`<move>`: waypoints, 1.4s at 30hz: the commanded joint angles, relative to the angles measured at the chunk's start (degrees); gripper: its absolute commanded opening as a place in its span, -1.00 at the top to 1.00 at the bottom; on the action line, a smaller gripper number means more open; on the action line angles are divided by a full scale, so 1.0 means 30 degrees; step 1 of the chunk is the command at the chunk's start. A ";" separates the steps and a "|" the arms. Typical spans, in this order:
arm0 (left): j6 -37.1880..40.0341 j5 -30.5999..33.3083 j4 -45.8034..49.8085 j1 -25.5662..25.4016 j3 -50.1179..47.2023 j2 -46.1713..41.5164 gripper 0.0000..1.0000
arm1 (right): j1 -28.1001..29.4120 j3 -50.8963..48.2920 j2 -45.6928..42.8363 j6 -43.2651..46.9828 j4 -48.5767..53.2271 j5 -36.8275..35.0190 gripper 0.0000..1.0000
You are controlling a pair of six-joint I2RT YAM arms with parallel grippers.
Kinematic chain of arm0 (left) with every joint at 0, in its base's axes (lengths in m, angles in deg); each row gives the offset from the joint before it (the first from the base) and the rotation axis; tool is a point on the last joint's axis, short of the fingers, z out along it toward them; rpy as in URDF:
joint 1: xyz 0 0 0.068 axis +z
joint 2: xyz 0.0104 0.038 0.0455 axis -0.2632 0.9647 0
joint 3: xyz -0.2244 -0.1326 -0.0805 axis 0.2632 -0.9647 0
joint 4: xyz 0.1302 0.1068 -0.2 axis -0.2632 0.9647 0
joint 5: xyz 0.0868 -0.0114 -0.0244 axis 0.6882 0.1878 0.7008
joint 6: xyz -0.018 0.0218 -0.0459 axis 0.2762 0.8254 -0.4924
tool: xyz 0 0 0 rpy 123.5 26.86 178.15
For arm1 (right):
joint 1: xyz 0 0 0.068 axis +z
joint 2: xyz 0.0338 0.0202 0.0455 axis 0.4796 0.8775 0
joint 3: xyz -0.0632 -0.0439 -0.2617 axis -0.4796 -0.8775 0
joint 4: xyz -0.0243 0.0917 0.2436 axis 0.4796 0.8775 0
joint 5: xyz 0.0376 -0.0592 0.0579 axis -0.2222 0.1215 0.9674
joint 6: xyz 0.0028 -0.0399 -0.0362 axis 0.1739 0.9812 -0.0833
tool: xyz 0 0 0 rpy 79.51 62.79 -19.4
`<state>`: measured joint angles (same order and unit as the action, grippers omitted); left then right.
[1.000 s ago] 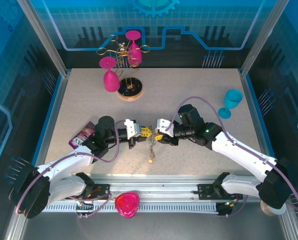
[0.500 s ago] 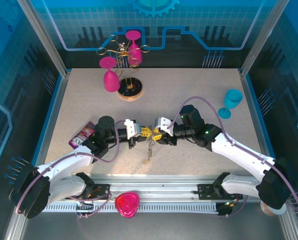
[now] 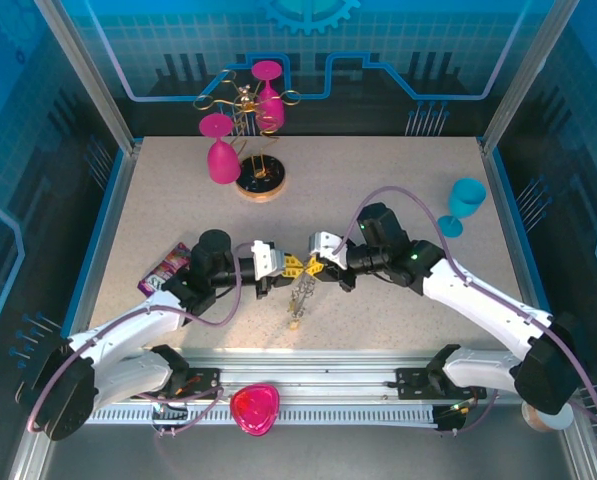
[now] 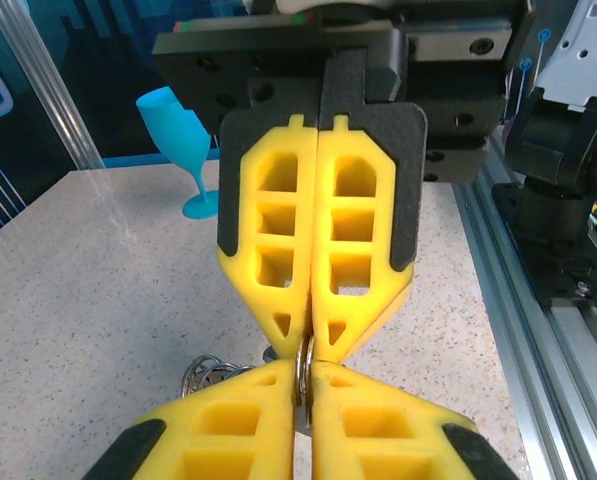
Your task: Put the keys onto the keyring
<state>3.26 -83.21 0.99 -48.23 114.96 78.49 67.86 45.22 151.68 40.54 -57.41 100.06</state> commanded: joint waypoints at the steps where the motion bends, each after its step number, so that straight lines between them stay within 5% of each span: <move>1: 0.1574 0.0273 0.2518 -0.0024 0.0873 -0.0185 0.73 | 0.0486 0.1748 0.0468 0.1493 0.2334 -0.0545 1.00; 14: 0.2231 0.0362 0.3607 -0.0210 0.1735 0.0202 0.76 | 0.2192 0.4545 0.2506 0.3220 0.5255 -0.3032 1.00; 21: 0.1824 0.0303 0.2771 -0.0300 0.1729 0.0265 1.00 | 0.2139 0.4038 0.1937 0.2488 0.4350 -0.2753 1.00; 25: 0.1973 0.0226 0.2222 -0.0309 0.1185 -0.0030 1.00 | 0.0863 0.1888 0.0067 0.1270 0.2393 -0.2110 0.40; 31: 0.2272 -0.0336 0.1379 -0.0303 0.0573 -0.0251 1.00 | -0.0205 -0.0570 -0.1614 0.1048 0.0614 -0.1932 0.38; 42: 0.2393 -0.0838 0.1536 -0.0310 0.0628 -0.0220 1.00 | 0.0116 -0.0239 -0.0895 0.1368 0.0228 -0.0909 0.36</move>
<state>9.33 -82.86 8.29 -48.82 116.89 79.08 67.66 43.54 148.33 44.24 -55.32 95.39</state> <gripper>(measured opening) 0.047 0.319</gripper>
